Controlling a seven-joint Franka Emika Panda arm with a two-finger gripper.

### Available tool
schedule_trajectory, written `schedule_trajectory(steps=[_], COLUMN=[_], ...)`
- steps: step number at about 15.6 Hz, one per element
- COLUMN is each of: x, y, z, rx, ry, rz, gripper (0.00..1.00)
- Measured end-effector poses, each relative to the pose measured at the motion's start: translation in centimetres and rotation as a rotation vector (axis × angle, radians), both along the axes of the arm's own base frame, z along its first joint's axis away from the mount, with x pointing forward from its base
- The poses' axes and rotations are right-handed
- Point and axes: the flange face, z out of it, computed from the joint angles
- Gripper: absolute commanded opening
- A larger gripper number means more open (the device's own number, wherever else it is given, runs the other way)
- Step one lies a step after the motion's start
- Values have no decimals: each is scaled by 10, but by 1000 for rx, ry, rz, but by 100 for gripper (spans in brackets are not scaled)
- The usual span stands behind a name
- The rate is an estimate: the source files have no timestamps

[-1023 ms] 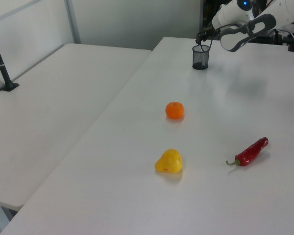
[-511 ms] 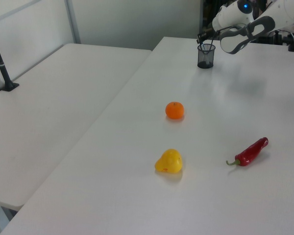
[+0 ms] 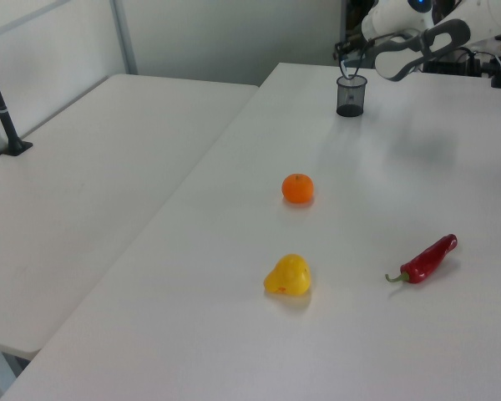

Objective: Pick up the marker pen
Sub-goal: 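Lift the white marker up out of the pen cup, then carry the marker across the table and lower it beside the orange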

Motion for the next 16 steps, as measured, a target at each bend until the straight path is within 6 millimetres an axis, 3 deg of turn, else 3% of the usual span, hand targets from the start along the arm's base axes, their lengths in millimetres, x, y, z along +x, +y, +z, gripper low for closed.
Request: schedule_trajectory(steps=[7,11,13,16], x=[-21,-30,-33,-33], y=[-1,8,19,56], z=[116,155,174,195], rx=[-47,-1,30,91], ry=[-139,-131,-120,-81], rz=[-13,-32,-30,-3], gripper=[0,0,0,0])
